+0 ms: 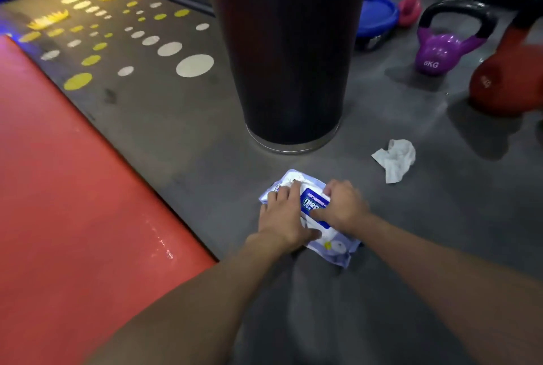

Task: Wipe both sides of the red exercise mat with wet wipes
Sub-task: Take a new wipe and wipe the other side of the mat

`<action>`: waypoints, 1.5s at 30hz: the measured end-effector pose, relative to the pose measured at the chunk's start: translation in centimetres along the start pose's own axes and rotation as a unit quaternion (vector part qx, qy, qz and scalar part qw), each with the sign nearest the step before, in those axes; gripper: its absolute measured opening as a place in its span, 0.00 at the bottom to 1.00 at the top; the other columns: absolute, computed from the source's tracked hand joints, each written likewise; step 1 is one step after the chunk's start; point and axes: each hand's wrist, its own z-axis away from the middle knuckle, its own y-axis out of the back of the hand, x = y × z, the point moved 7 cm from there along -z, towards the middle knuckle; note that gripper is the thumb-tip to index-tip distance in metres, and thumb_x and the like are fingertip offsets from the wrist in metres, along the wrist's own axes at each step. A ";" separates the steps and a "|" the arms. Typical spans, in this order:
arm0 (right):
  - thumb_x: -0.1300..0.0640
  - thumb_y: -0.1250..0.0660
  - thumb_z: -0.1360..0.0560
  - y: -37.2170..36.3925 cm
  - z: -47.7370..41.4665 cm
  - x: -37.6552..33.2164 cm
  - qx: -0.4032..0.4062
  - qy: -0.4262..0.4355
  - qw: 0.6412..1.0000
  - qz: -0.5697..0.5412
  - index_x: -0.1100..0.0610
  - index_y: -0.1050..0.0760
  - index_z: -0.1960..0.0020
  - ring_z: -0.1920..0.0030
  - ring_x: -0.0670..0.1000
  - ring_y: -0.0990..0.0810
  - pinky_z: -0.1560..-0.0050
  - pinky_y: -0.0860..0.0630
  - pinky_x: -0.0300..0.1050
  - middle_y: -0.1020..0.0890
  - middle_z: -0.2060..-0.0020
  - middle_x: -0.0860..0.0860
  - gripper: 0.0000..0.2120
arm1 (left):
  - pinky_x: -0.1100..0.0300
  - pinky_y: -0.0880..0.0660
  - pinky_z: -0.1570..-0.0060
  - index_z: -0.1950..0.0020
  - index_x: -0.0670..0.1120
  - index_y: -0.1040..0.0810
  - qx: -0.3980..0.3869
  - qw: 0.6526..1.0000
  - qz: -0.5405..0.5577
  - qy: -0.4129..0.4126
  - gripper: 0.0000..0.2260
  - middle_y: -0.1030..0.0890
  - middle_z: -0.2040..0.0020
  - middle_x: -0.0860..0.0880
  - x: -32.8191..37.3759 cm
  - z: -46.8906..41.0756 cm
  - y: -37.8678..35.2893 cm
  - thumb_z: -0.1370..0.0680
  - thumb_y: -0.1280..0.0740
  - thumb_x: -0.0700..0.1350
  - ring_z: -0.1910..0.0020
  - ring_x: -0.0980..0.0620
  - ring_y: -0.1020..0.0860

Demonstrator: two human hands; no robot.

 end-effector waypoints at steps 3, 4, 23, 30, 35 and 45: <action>0.45 0.28 0.28 -0.1 1.6 -0.8 0.033 0.038 0.999 0.013 0.52 0.30 0.41 0.39 0.59 0.28 0.40 0.29 0.54 0.28 0.43 0.53 0.21 | 0.47 0.36 0.32 0.20 0.56 0.54 -0.013 1.000 0.028 0.005 0.49 0.35 0.28 0.49 0.7 0.8 0.0 0.32 0.25 0.53 0.30 0.44 0.39; 0.45 0.31 0.27 -0.3 1.9 -1.1 0.034 0.054 0.998 0.009 0.51 0.29 0.44 0.40 0.58 0.28 0.41 0.30 0.54 0.28 0.45 0.52 0.16 | 0.47 0.34 0.33 0.21 0.60 0.53 -0.022 0.999 0.038 0.005 0.47 0.33 0.31 0.48 0.9 0.9 -0.1 0.31 0.26 0.51 0.32 0.43 0.37; 0.57 0.36 0.24 -1.7 -0.5 -2.6 -0.067 0.223 0.963 0.133 0.42 0.26 0.33 0.40 0.52 0.34 0.44 0.36 0.48 0.31 0.41 0.47 0.21 | 0.52 0.27 0.43 0.57 0.47 0.30 -0.047 0.985 0.164 -0.026 0.06 0.24 0.44 0.42 -0.8 2.1 0.6 0.30 0.33 0.44 0.46 0.41 0.25; 0.57 0.34 0.24 -1.2 -0.8 -3.1 -0.024 0.283 0.948 0.146 0.52 0.28 0.58 0.47 0.53 0.29 0.48 0.29 0.49 0.28 0.48 0.48 0.06 | 0.53 0.28 0.42 0.54 0.47 0.31 -0.047 0.990 0.126 -0.033 0.09 0.26 0.42 0.42 -0.7 2.1 0.4 0.27 0.31 0.40 0.44 0.41 0.26; 0.56 0.36 0.26 -0.3 0.0 -1.0 -0.005 0.288 0.954 0.083 0.51 0.33 0.65 0.55 0.51 0.29 0.52 0.26 0.53 0.25 0.65 0.46 0.10 | 0.60 0.33 0.49 0.51 0.47 0.33 -0.046 0.995 0.083 -0.044 0.13 0.29 0.39 0.43 -0.5 1.7 0.5 0.27 0.29 0.42 0.43 0.43 0.27; 0.58 0.38 0.24 -1.1 0.4 -3.8 0.022 0.285 0.917 0.279 0.56 0.22 0.52 0.47 0.54 0.27 0.54 0.30 0.46 0.21 0.53 0.50 0.06 | 0.59 0.32 0.47 0.49 0.48 0.33 -0.049 0.995 0.072 -0.043 0.13 0.28 0.40 0.44 -0.3 1.7 0.5 0.27 0.30 0.43 0.43 0.44 0.27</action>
